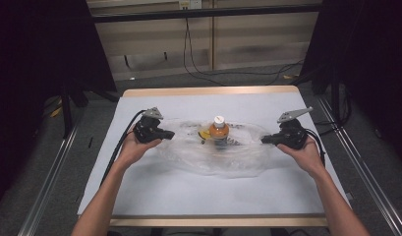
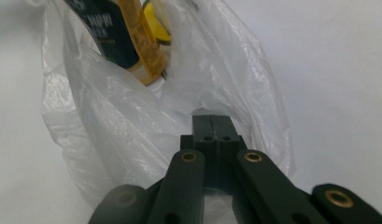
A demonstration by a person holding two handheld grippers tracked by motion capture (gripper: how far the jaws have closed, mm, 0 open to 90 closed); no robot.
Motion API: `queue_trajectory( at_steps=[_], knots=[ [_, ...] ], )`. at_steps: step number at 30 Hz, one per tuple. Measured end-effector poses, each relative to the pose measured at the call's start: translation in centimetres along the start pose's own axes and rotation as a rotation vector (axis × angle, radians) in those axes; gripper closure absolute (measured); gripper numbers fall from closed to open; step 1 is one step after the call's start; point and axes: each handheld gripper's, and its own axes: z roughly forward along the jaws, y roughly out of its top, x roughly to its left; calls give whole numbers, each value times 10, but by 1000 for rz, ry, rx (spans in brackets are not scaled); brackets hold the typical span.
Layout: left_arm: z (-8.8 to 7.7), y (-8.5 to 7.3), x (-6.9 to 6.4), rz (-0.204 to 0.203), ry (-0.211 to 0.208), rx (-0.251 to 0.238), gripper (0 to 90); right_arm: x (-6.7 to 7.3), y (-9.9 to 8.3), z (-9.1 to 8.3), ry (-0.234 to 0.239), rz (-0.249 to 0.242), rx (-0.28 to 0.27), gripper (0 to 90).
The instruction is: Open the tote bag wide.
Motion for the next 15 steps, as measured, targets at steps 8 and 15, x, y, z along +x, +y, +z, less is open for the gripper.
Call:
queue_trajectory(
  at_steps=[8, 15],
  knots=[
    [-13, 6, -10, -2, -38, -85, 900, 7, 2, -20, 4, 24, -120, 900],
    [16, 14, -20, -8, -46, -72, 900, 10, -6, -11, -4, 57, -162, 900]
  ],
)
